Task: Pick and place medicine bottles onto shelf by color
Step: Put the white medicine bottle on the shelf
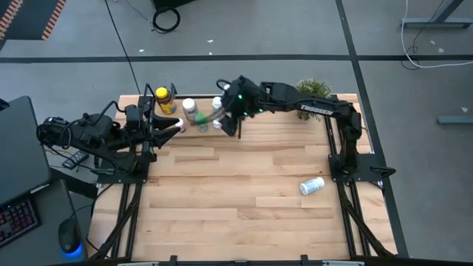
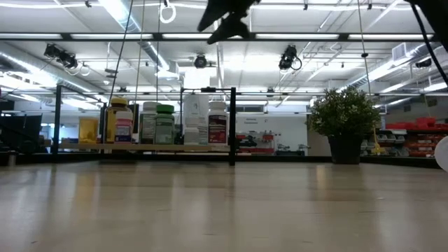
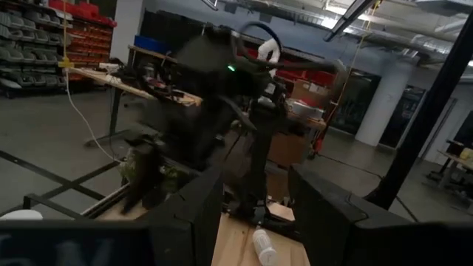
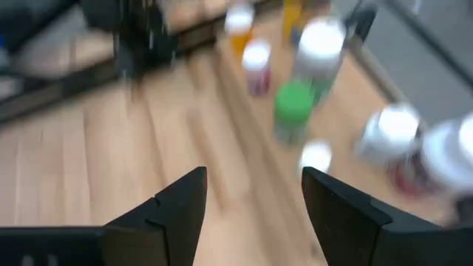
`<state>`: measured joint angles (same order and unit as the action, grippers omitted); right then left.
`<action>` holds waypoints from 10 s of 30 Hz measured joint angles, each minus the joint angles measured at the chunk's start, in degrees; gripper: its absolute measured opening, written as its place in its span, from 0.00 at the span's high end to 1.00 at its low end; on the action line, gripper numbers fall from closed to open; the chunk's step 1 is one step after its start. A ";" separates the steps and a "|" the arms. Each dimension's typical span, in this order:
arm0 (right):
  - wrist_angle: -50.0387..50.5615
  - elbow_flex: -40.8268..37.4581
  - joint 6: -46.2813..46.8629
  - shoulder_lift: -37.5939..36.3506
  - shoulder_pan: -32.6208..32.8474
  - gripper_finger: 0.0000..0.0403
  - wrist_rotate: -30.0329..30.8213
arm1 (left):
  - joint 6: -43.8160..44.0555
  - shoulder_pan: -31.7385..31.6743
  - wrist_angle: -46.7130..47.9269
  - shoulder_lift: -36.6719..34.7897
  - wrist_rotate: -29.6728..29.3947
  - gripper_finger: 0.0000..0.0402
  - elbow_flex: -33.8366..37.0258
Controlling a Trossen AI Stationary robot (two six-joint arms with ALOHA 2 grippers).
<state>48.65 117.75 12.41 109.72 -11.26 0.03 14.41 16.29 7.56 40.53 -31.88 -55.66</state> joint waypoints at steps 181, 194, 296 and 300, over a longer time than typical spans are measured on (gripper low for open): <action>-1.26 -80.24 95.86 -40.36 53.68 0.01 8.90 | -1.62 -6.67 -11.60 19.10 1.62 0.60 -5.62; -1.56 -80.21 91.71 -43.60 53.93 0.02 7.64 | 1.59 -7.13 -16.09 21.72 3.63 0.60 -5.62; -14.24 -75.84 29.72 -40.41 33.12 0.46 13.33 | -3.71 -13.65 -2.58 34.86 29.81 0.57 -16.36; -20.49 -71.21 25.53 -41.04 31.93 0.46 23.25 | -6.22 -15.58 11.07 36.85 32.77 0.49 -25.14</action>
<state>28.16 46.55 37.93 68.68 20.67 23.28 8.19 0.72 18.63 77.38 0.89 -80.80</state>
